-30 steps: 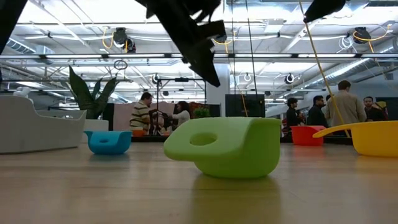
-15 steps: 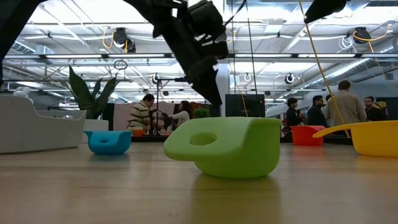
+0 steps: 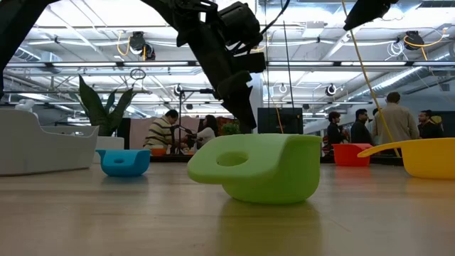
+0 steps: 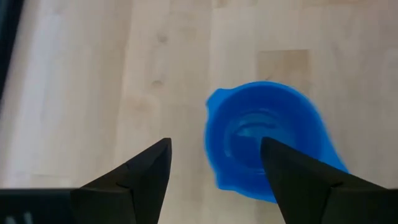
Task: Nest measuring cups in basket
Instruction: Move the top light blue measuring cup to the top left of the table
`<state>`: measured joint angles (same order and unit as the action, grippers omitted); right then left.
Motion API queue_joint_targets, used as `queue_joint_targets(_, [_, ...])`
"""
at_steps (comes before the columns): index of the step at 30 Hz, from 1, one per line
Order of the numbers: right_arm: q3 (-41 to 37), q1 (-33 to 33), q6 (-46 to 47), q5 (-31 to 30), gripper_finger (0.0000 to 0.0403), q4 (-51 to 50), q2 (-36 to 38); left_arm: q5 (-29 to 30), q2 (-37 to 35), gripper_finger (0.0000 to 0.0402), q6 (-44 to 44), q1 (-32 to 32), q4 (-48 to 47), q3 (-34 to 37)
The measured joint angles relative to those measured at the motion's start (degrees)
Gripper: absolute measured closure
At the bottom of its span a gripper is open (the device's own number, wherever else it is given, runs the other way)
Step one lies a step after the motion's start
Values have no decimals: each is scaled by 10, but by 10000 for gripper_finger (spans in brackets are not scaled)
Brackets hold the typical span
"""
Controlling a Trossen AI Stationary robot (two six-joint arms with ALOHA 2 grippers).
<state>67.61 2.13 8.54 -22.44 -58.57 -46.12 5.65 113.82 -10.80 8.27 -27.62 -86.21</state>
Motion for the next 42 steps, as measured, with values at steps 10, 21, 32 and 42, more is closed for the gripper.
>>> queue_joint_targets(10, [0, 2, 3, -45, 204, -20, -19, -14, 2, 153, 7, 15, 2, 3])
queue_joint_targets(21, [0, 2, 29, -46, 204, -56, -23, -17, 3, 153, 10, -18, -1, 4])
queue_joint_targets(32, [0, 1, 42, -41, 204, -51, -23, -11, 3, 153, 21, -23, 10, 22])
queue_joint_targets(42, [0, 1, 43, -28, 204, -44, -23, 27, 4, 153, 10, 0, 77, 66])
